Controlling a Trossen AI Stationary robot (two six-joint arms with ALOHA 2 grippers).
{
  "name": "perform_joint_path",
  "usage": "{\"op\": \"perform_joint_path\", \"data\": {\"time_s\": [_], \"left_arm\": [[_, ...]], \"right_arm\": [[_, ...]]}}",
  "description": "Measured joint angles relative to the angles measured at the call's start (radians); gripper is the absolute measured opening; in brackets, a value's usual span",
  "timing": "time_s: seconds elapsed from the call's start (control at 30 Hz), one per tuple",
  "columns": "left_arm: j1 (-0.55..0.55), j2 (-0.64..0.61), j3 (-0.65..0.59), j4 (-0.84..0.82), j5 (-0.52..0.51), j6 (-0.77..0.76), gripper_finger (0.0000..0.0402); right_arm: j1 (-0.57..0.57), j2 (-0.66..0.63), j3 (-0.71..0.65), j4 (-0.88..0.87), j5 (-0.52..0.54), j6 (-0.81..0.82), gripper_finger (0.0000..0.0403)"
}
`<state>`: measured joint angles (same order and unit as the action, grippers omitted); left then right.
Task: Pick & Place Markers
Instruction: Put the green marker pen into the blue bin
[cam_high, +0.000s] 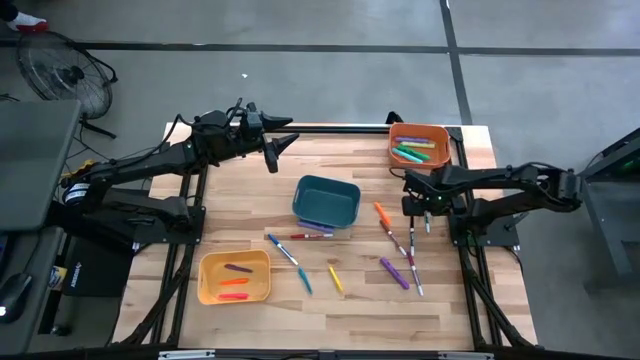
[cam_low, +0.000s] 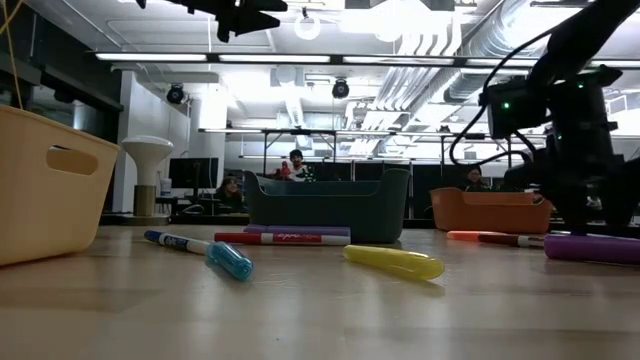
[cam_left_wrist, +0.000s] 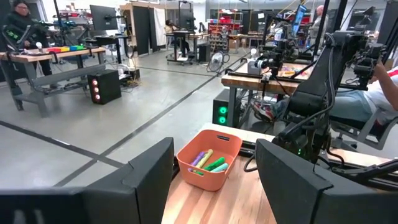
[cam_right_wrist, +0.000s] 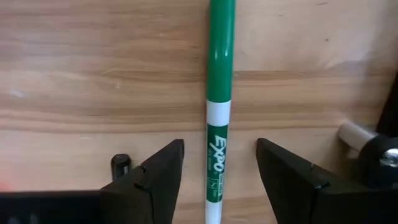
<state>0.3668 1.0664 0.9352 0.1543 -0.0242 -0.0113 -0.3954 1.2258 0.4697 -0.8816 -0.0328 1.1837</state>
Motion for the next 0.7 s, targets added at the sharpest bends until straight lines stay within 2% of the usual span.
{"op": "perform_joint_path", "data": {"time_s": [0.17,0.53,0.7], "left_arm": [[0.000,0.000,0.000,0.000,0.000,0.000,0.0223],[0.000,0.000,0.000,-0.013,0.000,0.001,0.0223],[0.000,0.000,0.000,-0.026,-0.001,0.001,0.0223]], "right_arm": [[0.000,-0.001,-0.020,0.043,-0.014,-0.035,0.0151],[-0.001,0.000,-0.021,0.050,-0.027,-0.047,0.0027],[-0.001,0.000,-0.021,0.050,-0.035,-0.065,0.0019]]}}
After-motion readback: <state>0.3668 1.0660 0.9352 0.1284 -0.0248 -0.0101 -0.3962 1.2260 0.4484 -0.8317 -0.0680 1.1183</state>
